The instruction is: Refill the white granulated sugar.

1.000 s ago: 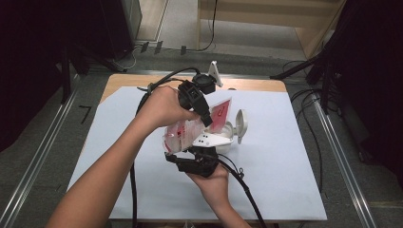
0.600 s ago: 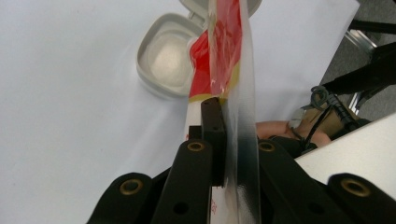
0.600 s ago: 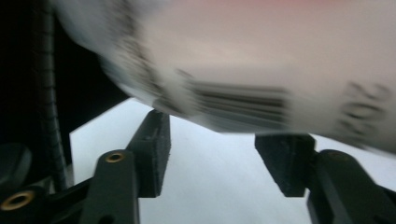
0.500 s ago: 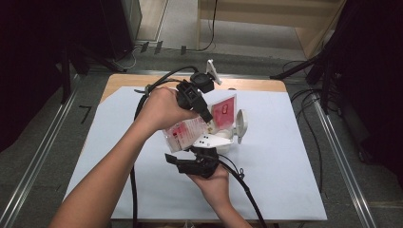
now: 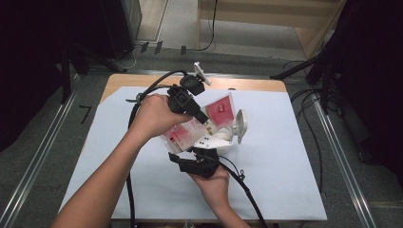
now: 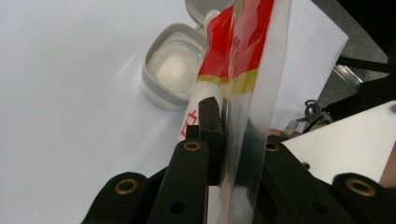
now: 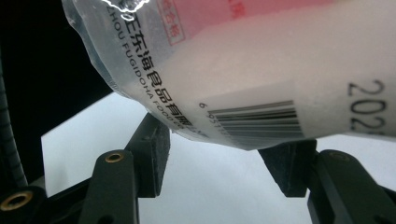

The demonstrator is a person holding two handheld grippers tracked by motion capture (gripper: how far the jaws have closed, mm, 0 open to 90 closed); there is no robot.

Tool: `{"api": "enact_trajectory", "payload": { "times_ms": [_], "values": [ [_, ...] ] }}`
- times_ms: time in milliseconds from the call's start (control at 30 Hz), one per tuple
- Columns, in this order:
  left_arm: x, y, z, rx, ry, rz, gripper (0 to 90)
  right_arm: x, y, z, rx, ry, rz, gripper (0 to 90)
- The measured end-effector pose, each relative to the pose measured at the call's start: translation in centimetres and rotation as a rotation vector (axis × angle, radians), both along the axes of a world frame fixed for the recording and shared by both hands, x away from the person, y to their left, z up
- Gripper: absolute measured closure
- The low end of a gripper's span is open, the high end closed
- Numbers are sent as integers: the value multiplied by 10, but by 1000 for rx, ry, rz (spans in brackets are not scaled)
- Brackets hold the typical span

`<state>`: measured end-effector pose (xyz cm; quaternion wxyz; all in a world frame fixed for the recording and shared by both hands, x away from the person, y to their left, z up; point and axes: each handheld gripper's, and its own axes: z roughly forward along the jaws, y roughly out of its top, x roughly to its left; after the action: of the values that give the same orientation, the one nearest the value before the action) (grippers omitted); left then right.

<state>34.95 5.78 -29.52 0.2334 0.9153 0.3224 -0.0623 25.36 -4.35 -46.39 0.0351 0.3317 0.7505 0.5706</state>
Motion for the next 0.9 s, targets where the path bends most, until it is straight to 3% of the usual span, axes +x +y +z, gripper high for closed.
{"api": "enact_trajectory", "payload": {
  "times_ms": [100, 167, 300, 433, 600, 800, 900],
  "values": [
    [-2, 6, -1, -10, -3, 10, 890, 1, -1, -4, -20, -3, 3, 464],
    [-3, 11, -4, -39, -3, 38, 893, 2, -2, -6, -32, -1, 6, 466],
    [-4, 24, -10, -97, -19, 40, 900, 5, -4, -9, -64, -11, 18, 471],
    [-2, 35, -13, -133, -2, 54, 900, 8, -5, -10, -97, -31, 49, 476],
    [-3, 43, -10, -149, -32, 45, 900, 13, -9, -7, -123, -50, 78, 480],
    [-10, 56, -9, -252, -43, 59, 900, 16, -15, -1, -156, -46, 100, 486],
    [-12, 60, -9, -261, -68, 55, 900, 17, -17, 2, -173, -46, 107, 488]
  ]
}}
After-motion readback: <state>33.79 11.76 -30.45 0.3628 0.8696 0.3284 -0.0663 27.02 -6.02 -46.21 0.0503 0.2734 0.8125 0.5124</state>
